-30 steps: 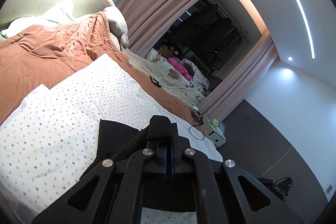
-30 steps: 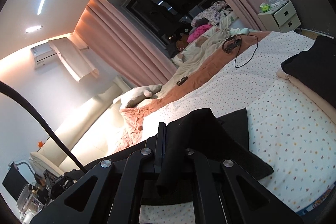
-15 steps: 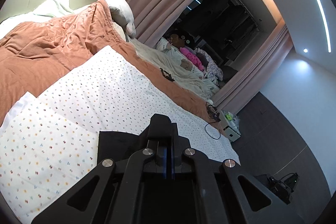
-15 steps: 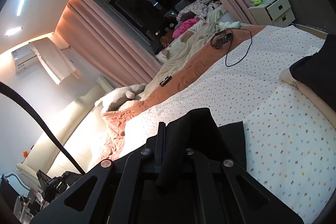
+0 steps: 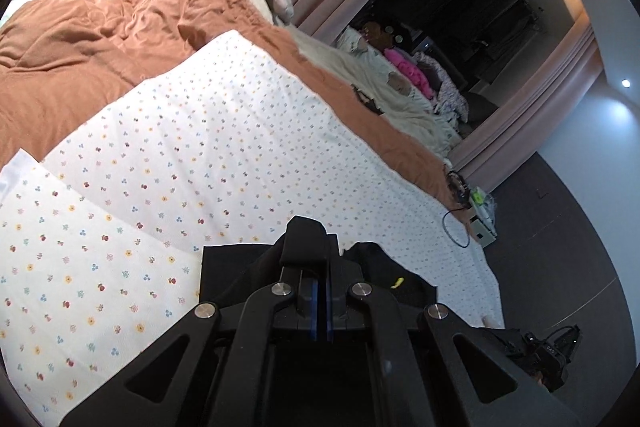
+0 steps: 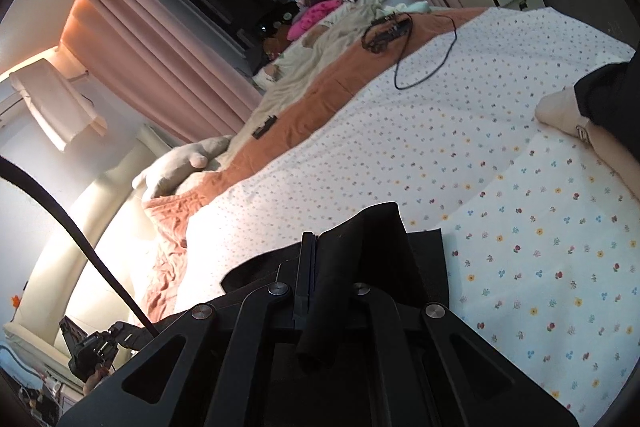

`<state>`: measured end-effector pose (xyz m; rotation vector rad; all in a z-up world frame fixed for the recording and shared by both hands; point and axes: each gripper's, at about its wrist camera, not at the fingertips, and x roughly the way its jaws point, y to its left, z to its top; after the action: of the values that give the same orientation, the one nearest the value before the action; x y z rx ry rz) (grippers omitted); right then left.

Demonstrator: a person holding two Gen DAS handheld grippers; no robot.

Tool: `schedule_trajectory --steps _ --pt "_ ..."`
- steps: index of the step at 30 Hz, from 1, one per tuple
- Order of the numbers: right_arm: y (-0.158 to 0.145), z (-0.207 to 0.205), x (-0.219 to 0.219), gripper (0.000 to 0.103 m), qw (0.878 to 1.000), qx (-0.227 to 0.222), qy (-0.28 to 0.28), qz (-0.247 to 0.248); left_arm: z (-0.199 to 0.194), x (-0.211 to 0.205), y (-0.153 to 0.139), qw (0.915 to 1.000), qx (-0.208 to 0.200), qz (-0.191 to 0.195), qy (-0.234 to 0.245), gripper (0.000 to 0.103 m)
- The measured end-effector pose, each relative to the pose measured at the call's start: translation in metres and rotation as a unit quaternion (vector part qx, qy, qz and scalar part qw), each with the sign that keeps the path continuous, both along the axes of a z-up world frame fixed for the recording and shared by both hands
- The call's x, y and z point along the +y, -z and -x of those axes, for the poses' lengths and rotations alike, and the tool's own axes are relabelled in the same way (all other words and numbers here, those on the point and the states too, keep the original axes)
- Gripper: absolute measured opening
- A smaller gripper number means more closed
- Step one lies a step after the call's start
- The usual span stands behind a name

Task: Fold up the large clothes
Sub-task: 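Lift the hem with both tools and fold it toward the collar, then lower the folded hem onto the jacket body with both tools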

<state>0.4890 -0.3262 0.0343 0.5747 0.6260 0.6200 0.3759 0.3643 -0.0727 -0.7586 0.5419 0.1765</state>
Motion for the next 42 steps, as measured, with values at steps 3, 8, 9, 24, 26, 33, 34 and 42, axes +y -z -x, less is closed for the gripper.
schedule_trajectory --steps 3,8,9,24,26,33,34,42 --pt "0.005 -0.014 0.013 0.0 1.0 0.019 0.004 0.007 -0.015 0.008 0.016 0.9999 0.006 0.008 0.005 0.005" --pt "0.014 -0.035 0.032 0.0 0.998 0.046 0.007 0.031 -0.045 0.018 0.048 0.9987 0.032 0.034 0.019 0.005" --pt "0.016 -0.039 0.036 0.0 0.998 0.056 0.01 0.038 -0.051 0.018 0.053 0.9982 0.044 0.034 0.021 0.006" --pt "0.014 -0.032 0.044 0.084 0.994 0.043 0.025 0.101 -0.048 0.025 0.071 0.9949 0.099 -0.018 0.001 0.103" --pt "0.016 -0.037 0.043 0.084 0.991 0.049 0.019 0.123 -0.051 0.027 0.075 0.9932 0.114 -0.023 0.005 0.103" --pt "0.02 -0.062 0.061 0.084 0.979 0.088 -0.004 0.182 -0.087 0.043 0.098 0.9853 0.164 -0.02 0.045 0.079" --pt "0.022 -0.069 0.066 0.084 0.978 0.097 -0.01 0.184 -0.092 0.043 0.102 0.9841 0.168 -0.016 0.054 0.077" --pt "0.025 -0.104 0.087 0.045 0.973 0.113 -0.033 0.197 -0.128 0.035 0.108 0.9744 0.195 -0.054 0.098 0.011"
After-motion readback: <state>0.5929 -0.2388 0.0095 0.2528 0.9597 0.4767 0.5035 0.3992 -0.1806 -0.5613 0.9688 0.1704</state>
